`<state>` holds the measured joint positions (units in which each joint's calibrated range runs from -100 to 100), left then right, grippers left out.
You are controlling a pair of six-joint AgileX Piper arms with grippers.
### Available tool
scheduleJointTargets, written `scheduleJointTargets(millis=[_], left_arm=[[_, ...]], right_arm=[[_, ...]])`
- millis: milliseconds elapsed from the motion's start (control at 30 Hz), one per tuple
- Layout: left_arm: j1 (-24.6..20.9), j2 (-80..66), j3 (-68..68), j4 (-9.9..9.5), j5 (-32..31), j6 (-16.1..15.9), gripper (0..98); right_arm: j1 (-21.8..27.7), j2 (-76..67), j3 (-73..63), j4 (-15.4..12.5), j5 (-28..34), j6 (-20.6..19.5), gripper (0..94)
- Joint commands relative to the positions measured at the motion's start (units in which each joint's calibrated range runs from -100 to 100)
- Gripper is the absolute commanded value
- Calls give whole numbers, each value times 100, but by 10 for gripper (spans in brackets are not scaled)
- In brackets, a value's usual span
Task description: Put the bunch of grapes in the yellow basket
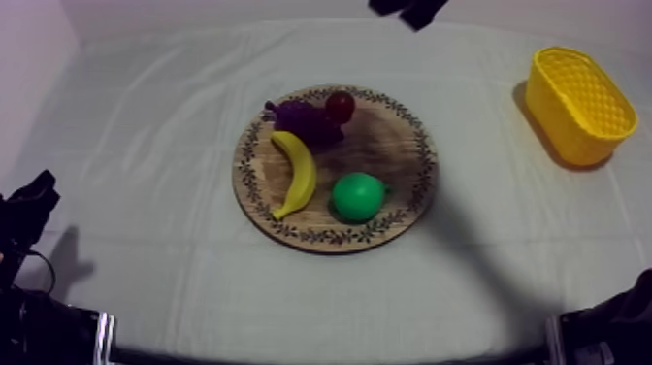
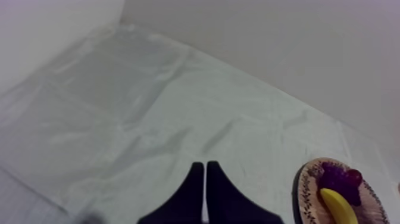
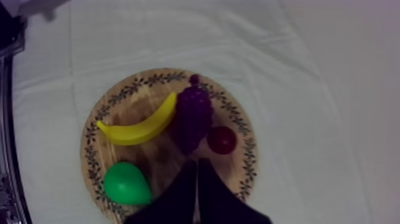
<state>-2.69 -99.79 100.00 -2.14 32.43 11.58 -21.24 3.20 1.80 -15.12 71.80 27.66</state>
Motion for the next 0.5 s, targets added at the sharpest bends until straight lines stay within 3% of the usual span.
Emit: scheduleJointTargets(millis=[0, 200, 333, 400, 467], left_arm=[[-3, 5, 0, 2, -1, 2, 1], [-3, 5, 0, 2, -1, 2, 1], [-3, 5, 0, 2, -1, 2, 1], [-3, 5, 0, 2, -1, 2, 1], [-3, 5, 0, 2, -1, 2, 1]], right_arm=[[-108, 183, 19, 5, -96, 8, 23], [-273, 601, -137, 11, -272, 2, 34], [-307, 798, -232, 7, -432, 18, 93], [-313, 888, -236, 9, -527, 41, 195], [-318, 980, -213, 39, -620, 51, 366]])
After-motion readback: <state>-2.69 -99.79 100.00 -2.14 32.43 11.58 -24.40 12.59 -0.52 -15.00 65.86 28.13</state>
